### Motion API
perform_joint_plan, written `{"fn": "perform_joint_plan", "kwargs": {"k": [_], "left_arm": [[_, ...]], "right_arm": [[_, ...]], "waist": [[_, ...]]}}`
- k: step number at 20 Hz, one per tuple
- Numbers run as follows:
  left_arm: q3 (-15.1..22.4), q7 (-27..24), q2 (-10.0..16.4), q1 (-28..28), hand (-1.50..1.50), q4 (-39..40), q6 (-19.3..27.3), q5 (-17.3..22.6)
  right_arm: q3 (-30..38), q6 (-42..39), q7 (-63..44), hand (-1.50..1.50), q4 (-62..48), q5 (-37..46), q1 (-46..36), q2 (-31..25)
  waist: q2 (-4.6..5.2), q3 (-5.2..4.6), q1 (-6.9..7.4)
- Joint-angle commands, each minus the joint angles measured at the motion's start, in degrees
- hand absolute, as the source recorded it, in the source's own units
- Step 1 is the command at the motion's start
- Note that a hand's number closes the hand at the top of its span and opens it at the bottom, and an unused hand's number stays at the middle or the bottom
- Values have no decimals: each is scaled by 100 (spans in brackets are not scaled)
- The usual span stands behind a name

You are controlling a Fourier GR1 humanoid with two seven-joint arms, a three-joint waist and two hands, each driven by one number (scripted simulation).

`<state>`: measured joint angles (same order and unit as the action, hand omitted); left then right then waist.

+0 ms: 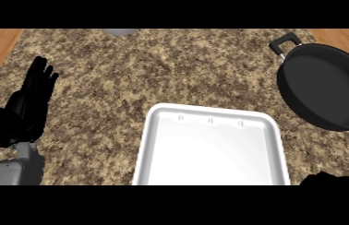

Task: Pick the cupcake from the tray and place it in the pot

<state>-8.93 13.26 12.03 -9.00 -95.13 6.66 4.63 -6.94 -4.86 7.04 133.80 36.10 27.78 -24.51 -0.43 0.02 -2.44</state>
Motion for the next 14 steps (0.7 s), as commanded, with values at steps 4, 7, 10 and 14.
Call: {"fn": "perform_joint_plan", "kwargs": {"k": [4, 7, 10, 14], "left_arm": [[96, 291, 6, -295, 0, -76, 40, -40], [67, -87, -63, -7, 0, 75, -96, 20], [35, 231, 70, -302, 0, -113, -61, 5], [238, 30, -172, -489, 0, 326, 96, -250]], "right_arm": [[1745, -250, -561, 150, 348, -1738, -574, 128], [2995, -662, -513, 150, -104, -2957, -886, -343], [3372, -846, -691, 150, -1089, -3545, -1591, -573], [3519, -1151, -828, 150, -2137, -3659, -2433, -1060]], "waist": [[41, -2, 184], [33, -3, 163], [45, -1, 249], [60, -3, 257]]}}
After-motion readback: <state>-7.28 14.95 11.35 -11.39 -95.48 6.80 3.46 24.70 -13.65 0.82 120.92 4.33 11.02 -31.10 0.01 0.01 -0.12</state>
